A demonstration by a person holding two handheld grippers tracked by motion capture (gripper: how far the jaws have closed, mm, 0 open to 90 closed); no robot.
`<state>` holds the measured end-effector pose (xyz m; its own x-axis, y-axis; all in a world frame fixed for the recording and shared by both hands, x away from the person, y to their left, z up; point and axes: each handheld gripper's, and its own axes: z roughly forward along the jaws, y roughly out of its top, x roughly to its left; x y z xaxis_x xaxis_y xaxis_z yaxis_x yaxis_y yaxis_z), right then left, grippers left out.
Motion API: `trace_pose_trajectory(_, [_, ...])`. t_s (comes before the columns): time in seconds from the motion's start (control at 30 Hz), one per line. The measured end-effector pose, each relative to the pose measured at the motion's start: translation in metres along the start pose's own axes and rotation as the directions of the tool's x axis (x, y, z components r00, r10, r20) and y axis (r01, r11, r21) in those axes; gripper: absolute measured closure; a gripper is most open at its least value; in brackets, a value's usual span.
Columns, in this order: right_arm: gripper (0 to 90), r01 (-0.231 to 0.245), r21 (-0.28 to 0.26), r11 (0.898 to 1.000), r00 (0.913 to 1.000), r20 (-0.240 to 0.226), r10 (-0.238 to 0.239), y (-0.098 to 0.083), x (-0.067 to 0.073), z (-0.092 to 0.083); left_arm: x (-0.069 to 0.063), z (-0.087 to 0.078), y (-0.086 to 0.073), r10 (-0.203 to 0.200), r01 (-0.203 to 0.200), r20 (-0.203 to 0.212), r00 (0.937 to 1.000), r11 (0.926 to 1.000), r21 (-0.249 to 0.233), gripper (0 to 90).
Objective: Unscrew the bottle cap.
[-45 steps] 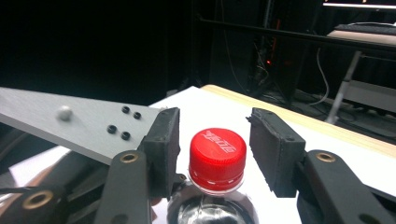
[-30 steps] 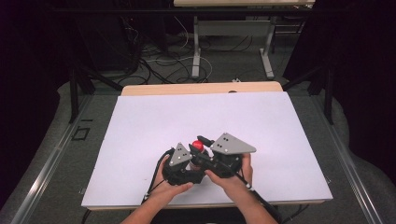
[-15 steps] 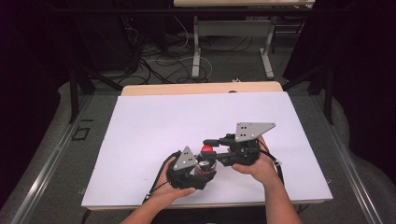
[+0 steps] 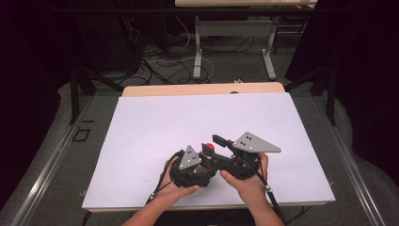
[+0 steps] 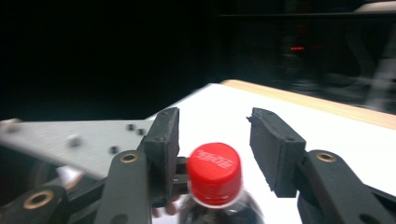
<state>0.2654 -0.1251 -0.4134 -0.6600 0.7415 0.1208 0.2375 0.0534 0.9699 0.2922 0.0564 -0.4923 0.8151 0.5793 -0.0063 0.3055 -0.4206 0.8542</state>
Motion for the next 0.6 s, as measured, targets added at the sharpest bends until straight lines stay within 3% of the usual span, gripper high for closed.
trace_pose_trajectory(0.07, [54.0, 0.002, 0.026, 1.000, 0.9989, 0.048, -0.003, -0.003, 0.003, 0.003, 0.000, 0.001, 0.001, -0.001, 0.001, 0.000, 1.0000, 0.9999, 0.013, 29.3])
trace_pose_trajectory(0.17, [54.8, -0.012, 0.036, 0.999, 0.9984, 0.056, 0.010, -0.005, 0.003, 0.007, -0.002, 0.004, 0.000, -0.010, 0.010, -0.029, 0.9995, 0.9999, 0.006, 29.3])
trace_pose_trajectory(0.37, [60.3, -0.006, 0.077, 0.997, 0.9970, 0.077, 0.000, -0.009, 0.007, 0.013, 0.000, 0.003, 0.001, -0.019, 0.019, -0.021, 0.9996, 0.9997, 0.012, 29.3])
trace_pose_trajectory(0.4, [60.7, 0.014, 0.068, 0.998, 0.9972, 0.072, -0.019, -0.009, 0.007, 0.013, 0.001, 0.002, 0.000, -0.021, 0.021, -0.007, 0.9998, 0.9997, 0.014, 29.2])
trace_pose_trajectory(0.5, [61.1, 0.047, 0.057, 0.997, 0.9989, 0.002, -0.047, -0.007, 0.002, 0.012, 0.002, -0.002, 0.000, -0.022, 0.022, 0.016, 0.9996, 0.9998, 0.001, 29.2])
trace_pose_trajectory(0.53, [61.1, 0.052, 0.063, 0.997, 0.9977, -0.046, -0.049, -0.006, -0.003, 0.012, 0.003, -0.003, 0.000, -0.012, 0.012, 0.019, 0.9997, 0.9999, -0.002, 29.2])
trace_pose_trajectory(0.6, [61.2, 0.066, 0.060, 0.996, 0.9863, -0.155, -0.056, -0.002, -0.014, 0.013, 0.003, -0.006, 0.001, -0.005, 0.006, 0.037, 0.9993, 1.0000, -0.007, 29.3])
